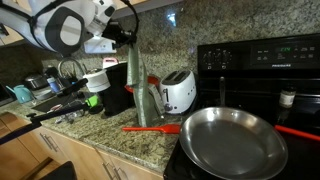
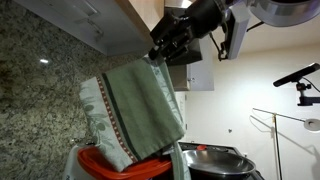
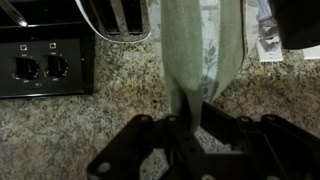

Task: Put the green towel on the orange lid

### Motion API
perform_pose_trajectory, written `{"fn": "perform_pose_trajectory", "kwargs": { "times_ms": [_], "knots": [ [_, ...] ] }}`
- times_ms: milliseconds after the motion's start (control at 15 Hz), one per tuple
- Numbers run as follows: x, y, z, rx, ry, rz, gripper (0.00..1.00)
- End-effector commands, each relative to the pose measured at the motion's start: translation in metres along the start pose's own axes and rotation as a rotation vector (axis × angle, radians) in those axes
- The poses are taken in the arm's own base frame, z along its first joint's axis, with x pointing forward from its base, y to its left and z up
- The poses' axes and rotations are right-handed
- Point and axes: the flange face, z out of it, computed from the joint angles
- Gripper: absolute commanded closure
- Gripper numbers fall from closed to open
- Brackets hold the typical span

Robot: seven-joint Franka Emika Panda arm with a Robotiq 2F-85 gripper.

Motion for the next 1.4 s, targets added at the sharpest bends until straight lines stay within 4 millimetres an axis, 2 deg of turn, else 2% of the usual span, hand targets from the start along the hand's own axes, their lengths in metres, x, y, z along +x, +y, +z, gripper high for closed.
{"fn": "perform_pose_trajectory", "kwargs": {
  "times_ms": [0, 133, 467, 600, 1000, 1333],
  "knots": [
    [0.004, 0.009, 0.011, -0.023, -0.022, -0.03, 0.97],
    [0.0, 0.016, 0.014, -0.038, -0.031, -0.046, 0.97],
    [-0.02, 0.051, 0.032, -0.098, -0.083, -0.153, 0.97],
    [-0.024, 0.055, 0.032, -0.097, -0.109, -0.196, 0.97],
    [-0.014, 0.021, 0.027, -0.051, -0.142, -0.245, 0.97],
    [-0.009, 0.001, 0.037, -0.021, -0.194, -0.243, 0.97]
  ]
}}
